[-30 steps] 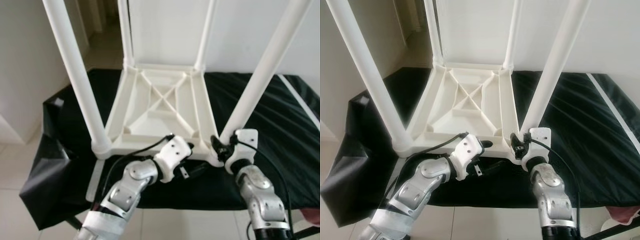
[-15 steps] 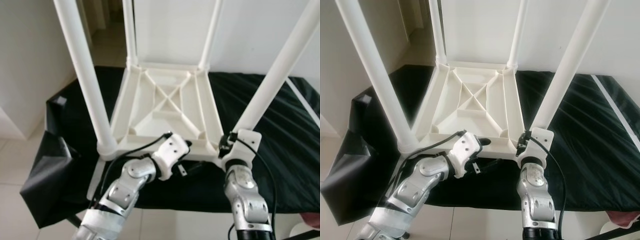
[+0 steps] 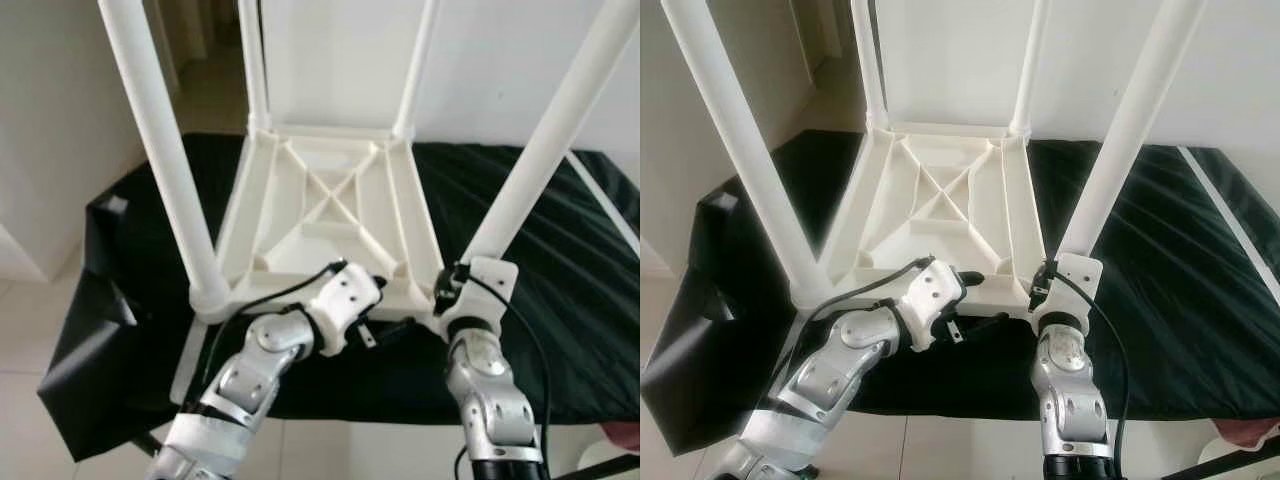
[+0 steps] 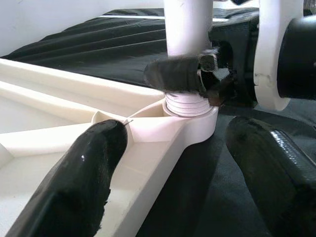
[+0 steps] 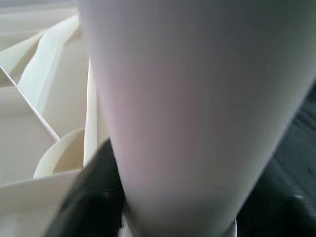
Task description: Building children table
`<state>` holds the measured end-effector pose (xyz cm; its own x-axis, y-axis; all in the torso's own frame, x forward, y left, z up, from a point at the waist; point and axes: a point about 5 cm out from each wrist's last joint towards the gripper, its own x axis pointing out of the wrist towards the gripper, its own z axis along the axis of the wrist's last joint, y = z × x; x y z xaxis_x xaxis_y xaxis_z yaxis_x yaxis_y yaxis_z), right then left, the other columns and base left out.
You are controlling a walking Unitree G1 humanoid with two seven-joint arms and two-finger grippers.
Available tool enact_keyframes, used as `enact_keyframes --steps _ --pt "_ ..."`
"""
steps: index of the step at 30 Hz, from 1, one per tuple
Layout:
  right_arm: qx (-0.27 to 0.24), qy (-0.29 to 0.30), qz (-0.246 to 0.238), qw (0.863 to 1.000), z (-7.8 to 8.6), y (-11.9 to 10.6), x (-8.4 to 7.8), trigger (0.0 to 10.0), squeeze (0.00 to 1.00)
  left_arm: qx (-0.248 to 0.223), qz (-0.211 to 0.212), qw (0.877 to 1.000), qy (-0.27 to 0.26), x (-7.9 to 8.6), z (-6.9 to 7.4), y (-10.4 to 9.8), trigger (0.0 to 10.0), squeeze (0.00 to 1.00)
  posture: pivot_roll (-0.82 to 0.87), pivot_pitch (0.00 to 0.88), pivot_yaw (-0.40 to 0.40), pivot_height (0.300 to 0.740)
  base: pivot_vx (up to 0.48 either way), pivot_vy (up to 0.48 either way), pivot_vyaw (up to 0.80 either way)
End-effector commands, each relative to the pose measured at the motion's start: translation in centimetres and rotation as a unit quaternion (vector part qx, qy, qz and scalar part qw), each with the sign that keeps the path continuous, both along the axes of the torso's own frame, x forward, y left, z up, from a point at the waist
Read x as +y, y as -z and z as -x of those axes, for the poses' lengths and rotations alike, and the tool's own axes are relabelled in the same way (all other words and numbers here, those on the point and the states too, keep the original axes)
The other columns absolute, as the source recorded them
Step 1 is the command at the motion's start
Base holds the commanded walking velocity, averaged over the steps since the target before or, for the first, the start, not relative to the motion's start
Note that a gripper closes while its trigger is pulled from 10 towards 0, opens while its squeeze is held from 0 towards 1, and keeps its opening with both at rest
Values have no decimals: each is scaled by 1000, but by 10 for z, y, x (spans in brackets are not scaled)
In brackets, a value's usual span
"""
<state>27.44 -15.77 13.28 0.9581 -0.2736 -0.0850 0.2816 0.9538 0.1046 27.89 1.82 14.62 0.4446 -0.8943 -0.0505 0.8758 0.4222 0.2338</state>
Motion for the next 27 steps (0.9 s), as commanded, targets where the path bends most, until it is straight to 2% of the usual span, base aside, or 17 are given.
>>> enact_keyframes --steps 1,7,11,13,17,18,19,20,21,22,23,24,26,27 --pt "4 -14 -21 1000 3 4 7 10000 1000 -2 -2 1000 7 -1 1 1 10000 0 5 0 -33 740 0 0 0" --pt "-12 -35 -4 999 4 -1 -4 10000 1000 -3 -4 1000 11 -1 2 2 10000 0 4 0 -32 740 0 0 0" --pt "-20 -70 6 997 5 -3 -14 10000 1000 -5 -5 1000 15 -2 3 2 10000 0 1 0 -31 740 0 0 0" --pt "-20 -70 6 997 5 -3 -14 10000 1000 -5 -5 1000 15 -2 3 2 10000 0 1 0 -31 740 0 0 0" --pt "-25 -171 29 985 6 -6 -29 10000 992 -7 -5 1000 19 -3 2 0 10000 0 -4 0 -32 740 0 0 0" --pt "-25 -171 29 985 6 -6 -29 10000 992 -7 -5 1000 19 -3 2 0 10000 0 -4 0 -32 740 0 0 0" --pt "-23 -191 39 981 6 -5 -32 10000 443 -7 -5 1000 19 -3 2 0 10000 0 -3 0 -33 740 0 0 0" --pt "-23 -191 39 981 6 -5 -32 10000 443 -7 -5 1000 19 -3 2 0 10000 0 -3 0 -33 740 0 0 0" --pt "-27 -215 58 974 6 -6 -33 10000 0 -7 -4 1000 20 -3 2 0 10000 0 -3 0 -33 740 0 0 0" --pt "-27 -215 58 974 6 -6 -33 10000 0 -7 -4 1000 20 -3 2 0 10000 0 -3 0 -33 740 0 0 0" --pt "-29 -245 72 966 6 -7 -34 10000 0 -7 -4 1000 21 -3 3 0 10000 0 -3 0 -32 740 0 0 0" --pt "-29 -245 72 966 6 -7 -34 10000 0 -7 -4 1000 21 -3 3 0 10000 0 -3 0 -32 740 0 0 0" --pt "-31 -280 89 955 6 -9 -35 10000 0 -8 -4 1000 22 -4 3 0 10000 0 -3 0 -32 740 0 0 0" --pt "-31 -280 89 955 6 -9 -35 10000 0 -8 -4 1000 22 -4 3 0 10000 0 -3 0 -32 740 0 0 0"
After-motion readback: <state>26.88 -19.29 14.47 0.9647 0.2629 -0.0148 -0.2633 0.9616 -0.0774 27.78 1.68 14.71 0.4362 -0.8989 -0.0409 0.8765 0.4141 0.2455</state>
